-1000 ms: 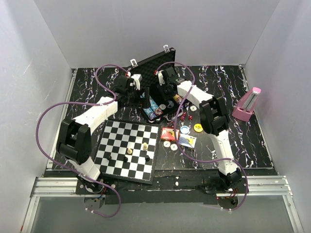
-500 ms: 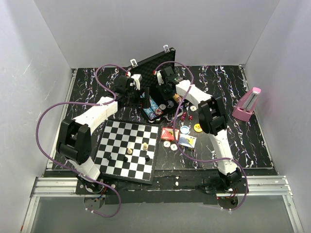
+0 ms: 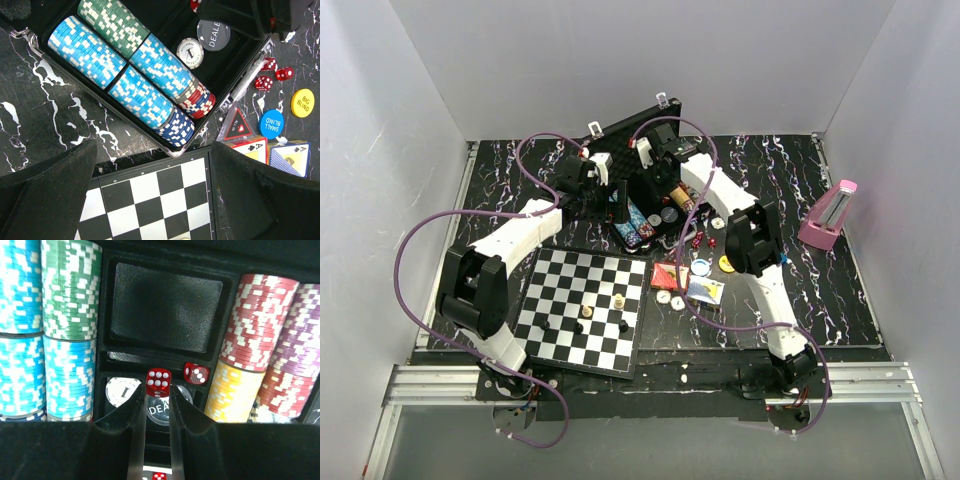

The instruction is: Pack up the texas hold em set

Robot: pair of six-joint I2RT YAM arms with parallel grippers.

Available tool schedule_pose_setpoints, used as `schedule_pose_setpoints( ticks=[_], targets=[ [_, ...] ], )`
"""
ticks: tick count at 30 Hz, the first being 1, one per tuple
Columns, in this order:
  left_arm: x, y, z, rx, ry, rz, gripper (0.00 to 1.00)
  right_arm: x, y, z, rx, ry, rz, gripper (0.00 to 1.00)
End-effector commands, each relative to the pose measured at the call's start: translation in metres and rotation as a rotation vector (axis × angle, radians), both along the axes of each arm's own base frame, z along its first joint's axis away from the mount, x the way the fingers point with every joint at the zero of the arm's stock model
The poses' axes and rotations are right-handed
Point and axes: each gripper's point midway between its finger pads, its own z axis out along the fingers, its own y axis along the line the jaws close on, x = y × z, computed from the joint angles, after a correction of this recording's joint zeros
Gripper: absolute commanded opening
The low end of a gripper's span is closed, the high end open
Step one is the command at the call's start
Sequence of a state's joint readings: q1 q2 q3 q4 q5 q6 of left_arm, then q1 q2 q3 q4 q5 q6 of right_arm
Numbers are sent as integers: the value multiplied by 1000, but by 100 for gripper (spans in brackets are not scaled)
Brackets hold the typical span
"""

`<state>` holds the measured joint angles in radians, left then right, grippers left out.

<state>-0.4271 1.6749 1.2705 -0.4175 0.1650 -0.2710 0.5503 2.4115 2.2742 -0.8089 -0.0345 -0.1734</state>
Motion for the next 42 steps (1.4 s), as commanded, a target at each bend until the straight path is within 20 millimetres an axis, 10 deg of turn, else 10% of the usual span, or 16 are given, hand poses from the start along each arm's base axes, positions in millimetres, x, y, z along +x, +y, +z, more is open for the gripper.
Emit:
schedule_pose_setpoints(
  ticks=[1, 31, 42],
  targets=[
    [5, 1, 16, -13, -46, -2, 98, -16, -4, -15, -46, 84, 53, 1],
    [5, 0, 16, -12, -43, -4, 98, 14, -26, -34, -143, 27, 6, 1],
    [5, -1, 14, -12, -37, -8, 98, 14, -16, -10, -62, -8, -8, 47]
  ],
)
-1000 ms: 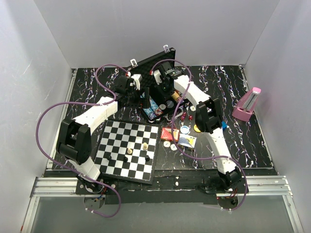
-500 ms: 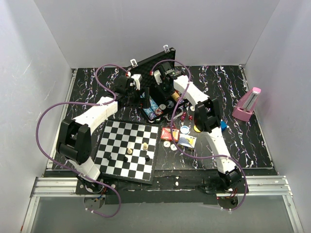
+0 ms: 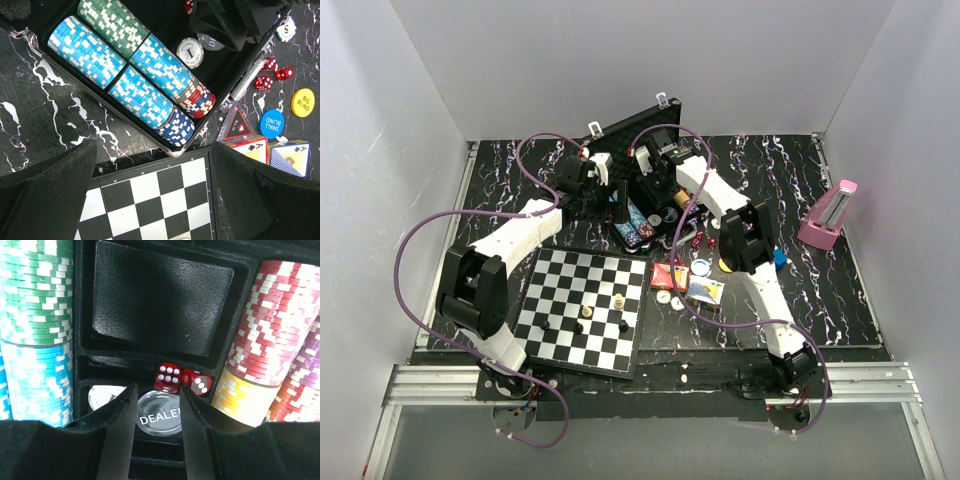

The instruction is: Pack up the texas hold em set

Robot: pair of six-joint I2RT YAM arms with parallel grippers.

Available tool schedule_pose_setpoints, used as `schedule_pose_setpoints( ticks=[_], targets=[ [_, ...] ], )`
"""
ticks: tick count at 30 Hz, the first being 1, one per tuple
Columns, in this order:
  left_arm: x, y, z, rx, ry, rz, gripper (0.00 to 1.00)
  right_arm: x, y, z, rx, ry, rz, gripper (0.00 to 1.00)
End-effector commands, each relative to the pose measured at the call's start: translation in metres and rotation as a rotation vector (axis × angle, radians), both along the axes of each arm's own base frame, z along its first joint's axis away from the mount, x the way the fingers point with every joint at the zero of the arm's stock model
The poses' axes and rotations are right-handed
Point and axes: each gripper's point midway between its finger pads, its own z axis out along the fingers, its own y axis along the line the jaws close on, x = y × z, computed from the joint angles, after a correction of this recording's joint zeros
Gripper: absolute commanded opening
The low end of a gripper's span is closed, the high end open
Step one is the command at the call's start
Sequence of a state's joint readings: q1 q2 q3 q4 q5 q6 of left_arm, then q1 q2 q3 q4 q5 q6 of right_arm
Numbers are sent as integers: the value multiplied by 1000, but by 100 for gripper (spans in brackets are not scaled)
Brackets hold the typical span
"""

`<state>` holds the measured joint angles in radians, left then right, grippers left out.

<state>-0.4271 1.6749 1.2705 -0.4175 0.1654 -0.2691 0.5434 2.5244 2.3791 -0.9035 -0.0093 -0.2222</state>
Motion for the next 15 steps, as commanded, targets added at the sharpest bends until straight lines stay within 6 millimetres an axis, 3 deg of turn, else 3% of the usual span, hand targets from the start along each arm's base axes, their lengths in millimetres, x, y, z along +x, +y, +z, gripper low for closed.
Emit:
schedule_pose_setpoints(
  ticks=[1, 5, 7, 10, 15],
  targets=[
    [5, 0, 14, -13, -38, -5, 98, 11, 0, 28, 57, -64, -19, 47],
    [5, 0, 15, -13, -38, -5, 98, 9, 8, 46, 110, -79, -13, 54],
    [5, 0, 17, -14, -42, -4, 98, 9, 10, 56, 132, -90, -11, 68],
    [5, 1, 18, -13, -46, -2, 98, 7, 12, 71, 157, -110, -6, 80],
    [5, 2, 22, -15, -63, 0, 98, 5, 15, 103, 216, -168, 4, 85]
  ],
)
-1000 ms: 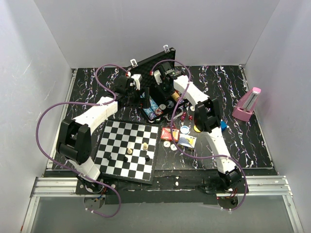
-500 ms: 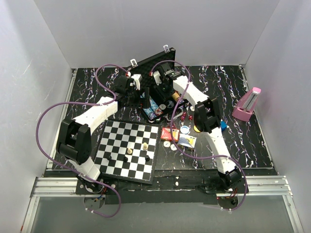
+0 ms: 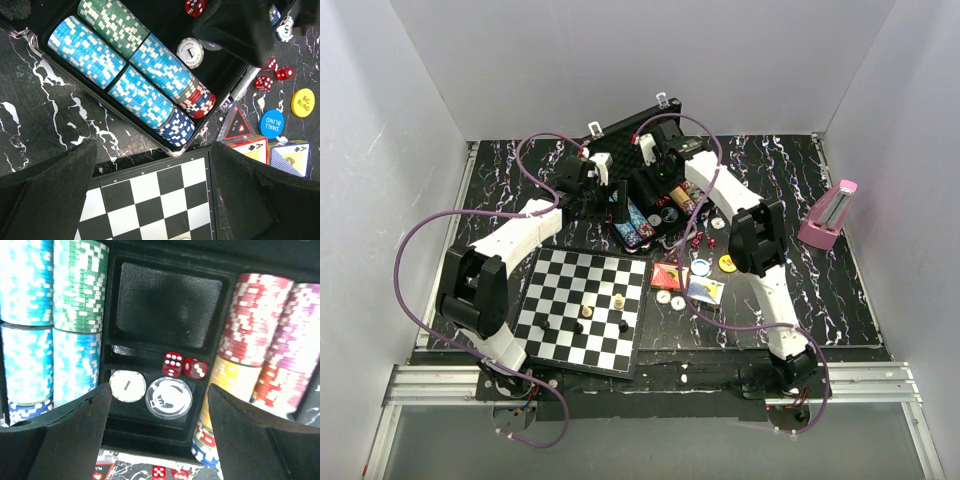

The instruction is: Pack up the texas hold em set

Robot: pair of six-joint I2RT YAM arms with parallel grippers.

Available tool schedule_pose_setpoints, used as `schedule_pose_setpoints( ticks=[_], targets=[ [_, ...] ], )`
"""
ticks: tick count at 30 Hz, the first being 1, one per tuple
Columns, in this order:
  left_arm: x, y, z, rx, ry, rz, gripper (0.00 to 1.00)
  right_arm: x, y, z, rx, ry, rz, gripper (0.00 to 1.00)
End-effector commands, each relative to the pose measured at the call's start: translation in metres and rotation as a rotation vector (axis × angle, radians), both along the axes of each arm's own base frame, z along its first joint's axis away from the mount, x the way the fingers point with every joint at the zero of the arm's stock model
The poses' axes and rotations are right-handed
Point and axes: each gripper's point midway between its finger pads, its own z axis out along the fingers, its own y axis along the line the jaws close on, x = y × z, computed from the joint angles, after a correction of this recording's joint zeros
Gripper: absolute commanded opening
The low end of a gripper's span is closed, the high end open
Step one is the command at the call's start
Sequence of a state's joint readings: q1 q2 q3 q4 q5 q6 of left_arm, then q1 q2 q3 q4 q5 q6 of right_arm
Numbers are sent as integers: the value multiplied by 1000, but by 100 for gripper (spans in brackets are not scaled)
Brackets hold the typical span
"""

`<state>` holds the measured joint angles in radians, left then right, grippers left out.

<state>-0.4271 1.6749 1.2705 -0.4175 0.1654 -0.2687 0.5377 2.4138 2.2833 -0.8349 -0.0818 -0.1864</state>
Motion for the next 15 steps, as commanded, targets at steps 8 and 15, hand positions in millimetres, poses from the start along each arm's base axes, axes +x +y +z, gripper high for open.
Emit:
schedule_pose_setpoints(
  ticks=[8, 15],
  targets=[
    [6, 8, 45, -27, -165, 10, 98, -1, -2, 132, 173, -263, -35, 88],
    [-2, 19, 70, -30, -248, 36, 98, -40, -43, 160, 229, -331, -209, 89]
  ],
)
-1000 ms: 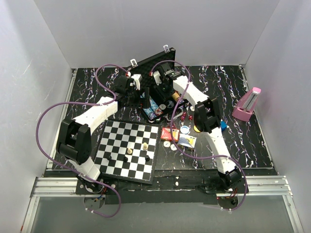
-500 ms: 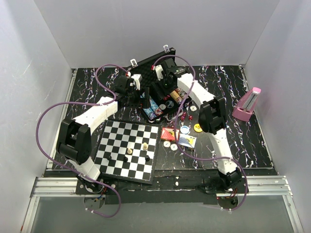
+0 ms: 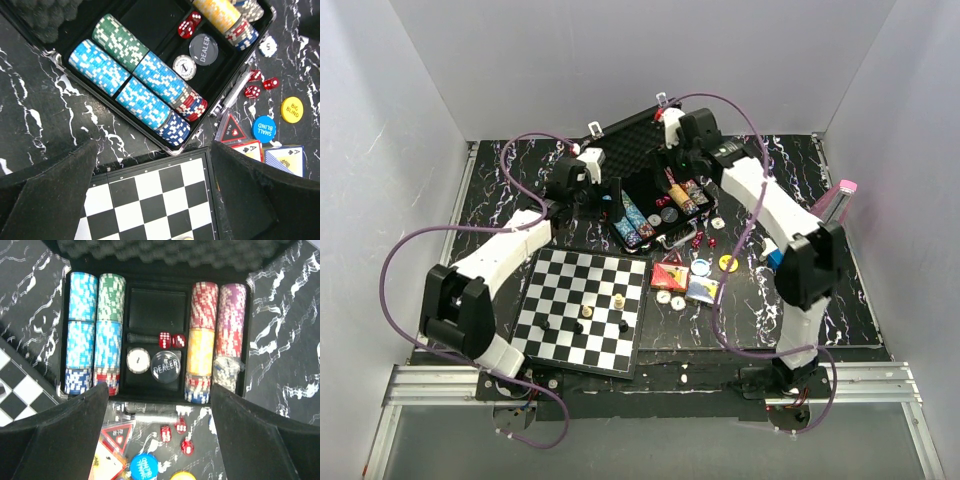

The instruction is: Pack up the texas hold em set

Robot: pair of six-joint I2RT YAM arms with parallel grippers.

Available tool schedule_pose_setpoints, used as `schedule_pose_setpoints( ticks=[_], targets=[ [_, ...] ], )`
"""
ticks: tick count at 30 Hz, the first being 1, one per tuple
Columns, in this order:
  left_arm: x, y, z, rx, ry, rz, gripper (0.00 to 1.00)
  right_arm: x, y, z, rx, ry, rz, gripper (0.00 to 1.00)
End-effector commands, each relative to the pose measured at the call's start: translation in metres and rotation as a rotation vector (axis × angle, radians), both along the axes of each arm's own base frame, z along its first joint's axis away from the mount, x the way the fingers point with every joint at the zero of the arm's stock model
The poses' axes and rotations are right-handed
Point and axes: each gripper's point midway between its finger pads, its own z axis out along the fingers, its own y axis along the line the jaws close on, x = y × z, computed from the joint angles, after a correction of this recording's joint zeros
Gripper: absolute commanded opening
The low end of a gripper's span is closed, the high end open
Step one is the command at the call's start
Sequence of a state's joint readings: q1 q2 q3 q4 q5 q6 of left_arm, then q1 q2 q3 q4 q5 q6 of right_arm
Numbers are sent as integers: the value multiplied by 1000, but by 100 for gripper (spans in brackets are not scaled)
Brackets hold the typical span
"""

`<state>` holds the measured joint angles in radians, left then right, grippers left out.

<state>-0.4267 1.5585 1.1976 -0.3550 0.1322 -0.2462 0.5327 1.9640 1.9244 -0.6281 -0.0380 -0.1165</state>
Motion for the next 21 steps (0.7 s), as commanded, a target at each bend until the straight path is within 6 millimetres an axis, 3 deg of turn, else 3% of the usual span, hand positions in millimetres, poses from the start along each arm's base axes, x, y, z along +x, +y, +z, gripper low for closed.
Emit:
schedule_pose_setpoints(
  ticks=[1, 4, 10, 14, 21],
  targets=[
    [0, 10, 44, -22, -132, 22, 98, -24, -26, 31, 89, -80, -132, 89],
    [-10, 13, 49, -27, -121, 19, 98, -52, -49, 25, 147, -43, -222, 87],
    [-25, 36, 42, 39, -136, 57, 98, -91, -97, -43, 138, 139, -392, 70],
    [-29, 43, 33, 73, -126, 68, 98, -90, -110, -77, 103, 217, -434, 62],
    [-28, 44, 37, 81, -139, 64, 98, -82, -120, -132, 24, 361, -479, 52]
  ],
)
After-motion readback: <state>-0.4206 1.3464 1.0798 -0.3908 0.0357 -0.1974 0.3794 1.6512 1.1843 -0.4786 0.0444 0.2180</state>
